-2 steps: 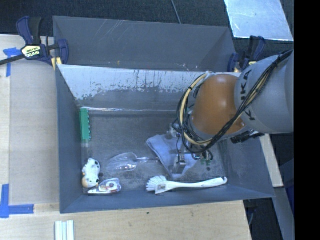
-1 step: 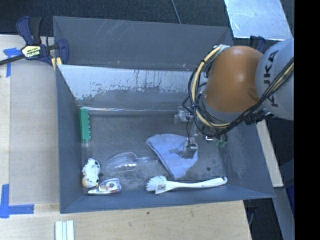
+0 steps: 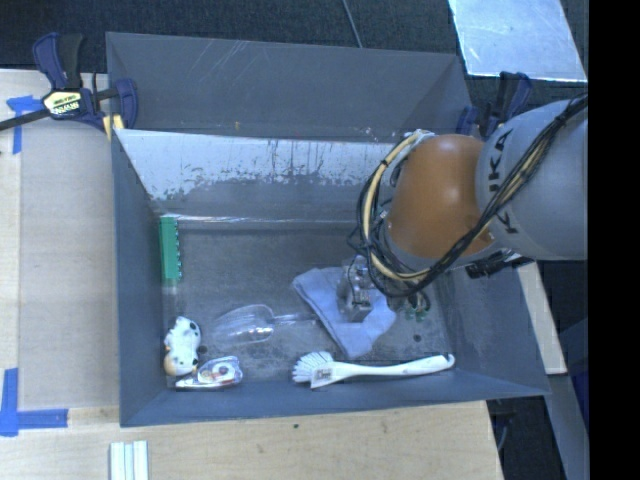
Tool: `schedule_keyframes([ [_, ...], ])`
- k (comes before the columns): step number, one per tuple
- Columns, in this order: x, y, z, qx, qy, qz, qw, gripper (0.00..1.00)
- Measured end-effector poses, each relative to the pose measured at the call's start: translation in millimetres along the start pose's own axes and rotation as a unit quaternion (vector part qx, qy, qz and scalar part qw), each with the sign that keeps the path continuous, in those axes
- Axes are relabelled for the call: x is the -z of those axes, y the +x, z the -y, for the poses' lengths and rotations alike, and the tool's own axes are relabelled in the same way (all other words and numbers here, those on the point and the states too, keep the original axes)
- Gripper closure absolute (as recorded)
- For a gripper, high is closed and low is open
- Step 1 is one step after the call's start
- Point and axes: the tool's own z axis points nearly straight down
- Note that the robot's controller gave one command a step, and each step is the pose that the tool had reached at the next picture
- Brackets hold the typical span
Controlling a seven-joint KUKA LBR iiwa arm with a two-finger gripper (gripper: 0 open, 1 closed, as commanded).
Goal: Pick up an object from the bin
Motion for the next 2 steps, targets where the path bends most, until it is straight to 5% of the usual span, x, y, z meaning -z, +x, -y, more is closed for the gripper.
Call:
schedule_keyframes([
  [1, 0.6, -0.7, 0.0, 0.0, 0.0, 0.001, 1.0, 1.0],
  [2, -28.1, -15.1, -36.6, 0.051, 0.001, 0.0047, 0.9987, 1.0],
])
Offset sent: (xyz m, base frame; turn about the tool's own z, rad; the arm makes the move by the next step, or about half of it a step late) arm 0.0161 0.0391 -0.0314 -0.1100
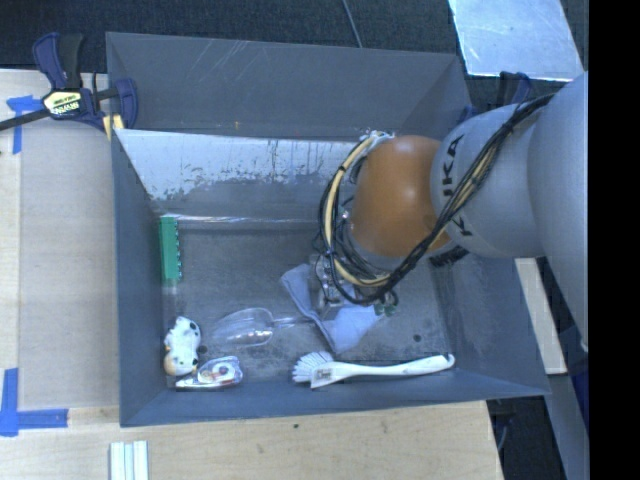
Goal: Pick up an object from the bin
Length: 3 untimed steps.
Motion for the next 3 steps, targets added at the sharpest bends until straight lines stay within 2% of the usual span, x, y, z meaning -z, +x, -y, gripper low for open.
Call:
schedule_keyframes([
  [1, -1.4, 6.0, -4.2, -0.041, 0.0, 0.0008, 0.9992, 0.0],
  [2, -1.5, 6.5, -4.3, -0.041, 0.0, 0.0003, 0.9992, 1.0],
  [3, -1.4, 6.5, -4.3, -0.041, 0.0, 0.0003, 0.9992, 1.0],
])
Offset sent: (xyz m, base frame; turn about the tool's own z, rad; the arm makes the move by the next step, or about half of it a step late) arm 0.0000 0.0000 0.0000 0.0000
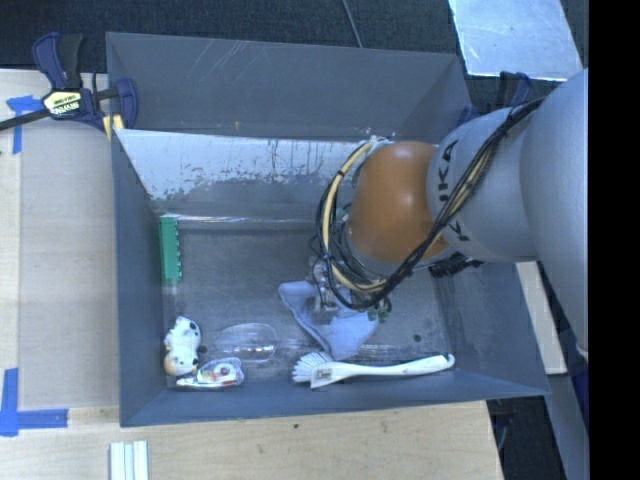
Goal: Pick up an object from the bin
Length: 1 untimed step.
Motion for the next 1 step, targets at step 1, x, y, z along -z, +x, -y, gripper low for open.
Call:
schedule_keyframes([
  [1, 100.2, 4.3, 3.8, 0.002, 0.0, -0.0026, 1.0, 1.0],
])
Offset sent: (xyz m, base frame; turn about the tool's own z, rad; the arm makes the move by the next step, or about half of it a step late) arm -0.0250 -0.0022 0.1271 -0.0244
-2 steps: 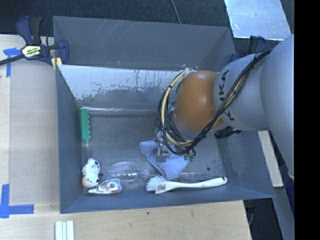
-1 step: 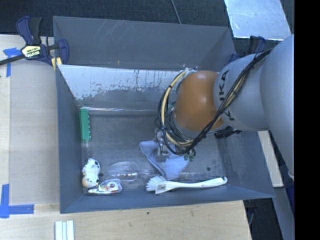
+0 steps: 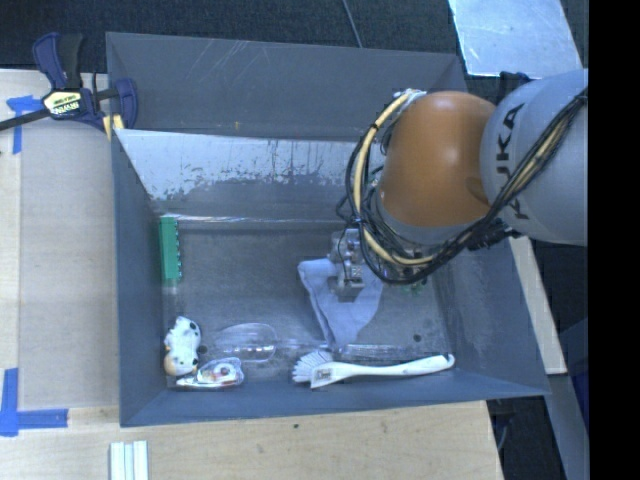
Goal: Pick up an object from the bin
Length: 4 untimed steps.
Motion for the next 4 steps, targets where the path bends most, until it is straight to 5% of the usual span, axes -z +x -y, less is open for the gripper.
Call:
schedule_keyframes([
  [1, 27.4, 18.0, -0.3, 0.01, 0.0, -0.0013, 1.0, 1.0],
  [2, 44.9, 15.8, 1.0, 0.013, 0.001, -0.007, 0.9999, 1.0],
  [3, 15.4, 29.1, -5.2, 0.05, 0.0, -0.0016, 0.9988, 1.0],
  [4, -0.5, 23.3, -5.7, 0.036, 0.0, -0.0021, 0.9993, 1.0],
])
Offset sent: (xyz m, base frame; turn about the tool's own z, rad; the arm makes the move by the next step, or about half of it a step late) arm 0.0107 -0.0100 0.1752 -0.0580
